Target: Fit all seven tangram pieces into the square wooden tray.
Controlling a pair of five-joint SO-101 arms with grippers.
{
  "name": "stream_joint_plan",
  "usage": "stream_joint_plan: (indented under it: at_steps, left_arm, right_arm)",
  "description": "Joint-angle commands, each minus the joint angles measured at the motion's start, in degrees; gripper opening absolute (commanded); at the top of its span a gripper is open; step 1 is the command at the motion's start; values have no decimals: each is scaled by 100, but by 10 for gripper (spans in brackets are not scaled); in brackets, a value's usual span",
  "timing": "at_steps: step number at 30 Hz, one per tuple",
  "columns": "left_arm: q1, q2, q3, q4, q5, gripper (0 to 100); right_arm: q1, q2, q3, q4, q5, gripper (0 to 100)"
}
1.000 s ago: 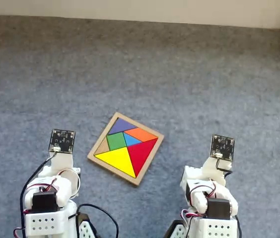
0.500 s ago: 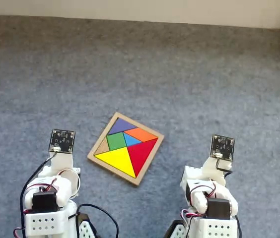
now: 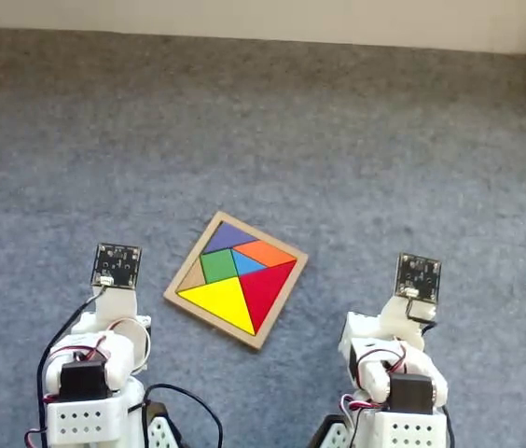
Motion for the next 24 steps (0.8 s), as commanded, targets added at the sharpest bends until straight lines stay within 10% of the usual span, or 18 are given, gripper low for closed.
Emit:
stream_joint_plan:
  at_steps: [1,24]
  left_arm:
    - [-48,-154,119,35,26,5]
    - [-48,-154,119,35,26,5]
  right_arm:
    - [57,-66,664,40,53,5]
    - [57,-66,664,40,53,5]
